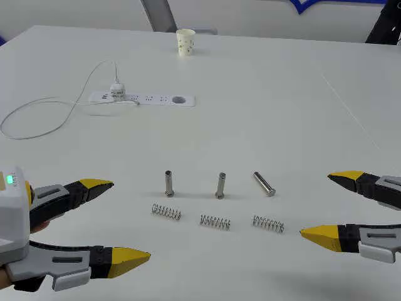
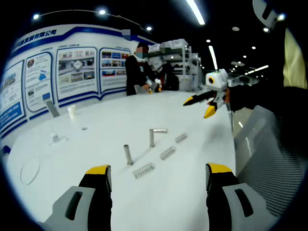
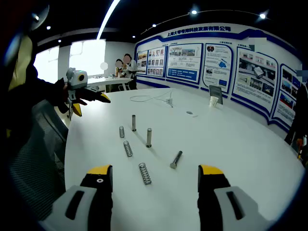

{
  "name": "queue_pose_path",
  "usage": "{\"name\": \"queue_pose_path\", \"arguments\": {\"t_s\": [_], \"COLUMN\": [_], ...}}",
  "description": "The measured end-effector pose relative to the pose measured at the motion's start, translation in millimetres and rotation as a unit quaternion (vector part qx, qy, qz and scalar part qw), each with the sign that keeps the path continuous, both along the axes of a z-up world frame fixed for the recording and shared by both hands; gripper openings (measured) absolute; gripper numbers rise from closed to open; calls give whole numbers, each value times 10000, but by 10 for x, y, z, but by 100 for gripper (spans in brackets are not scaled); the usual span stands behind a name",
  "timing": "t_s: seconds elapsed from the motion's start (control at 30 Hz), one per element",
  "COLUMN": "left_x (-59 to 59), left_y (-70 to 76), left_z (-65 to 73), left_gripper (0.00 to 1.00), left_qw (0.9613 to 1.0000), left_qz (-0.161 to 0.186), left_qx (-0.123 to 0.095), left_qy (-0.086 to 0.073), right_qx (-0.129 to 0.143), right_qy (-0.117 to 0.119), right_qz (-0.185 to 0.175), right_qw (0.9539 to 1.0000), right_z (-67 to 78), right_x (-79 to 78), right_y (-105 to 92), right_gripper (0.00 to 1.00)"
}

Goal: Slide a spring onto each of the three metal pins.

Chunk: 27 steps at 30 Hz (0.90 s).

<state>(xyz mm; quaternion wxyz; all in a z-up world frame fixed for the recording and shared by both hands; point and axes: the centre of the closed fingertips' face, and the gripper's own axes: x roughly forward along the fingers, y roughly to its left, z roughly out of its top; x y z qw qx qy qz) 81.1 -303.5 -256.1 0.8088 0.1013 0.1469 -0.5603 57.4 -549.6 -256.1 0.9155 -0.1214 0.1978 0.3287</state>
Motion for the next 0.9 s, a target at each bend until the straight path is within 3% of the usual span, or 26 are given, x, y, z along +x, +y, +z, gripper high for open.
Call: {"name": "queue_pose_path", "arguments": {"t_s": [0.9], "left_x": [-1], "left_y": [21], "left_z": [-17], "left_gripper": [81], "left_qw": [10000], "left_qz": [20], "left_qx": [-25], "left_qy": [36], "right_qx": [-42], "right_qy": [46], "right_qz": [-44], "right_qw": [10000], "right_z": [26], "right_x": [11], "right_y": [-2], "right_gripper": [72]}}
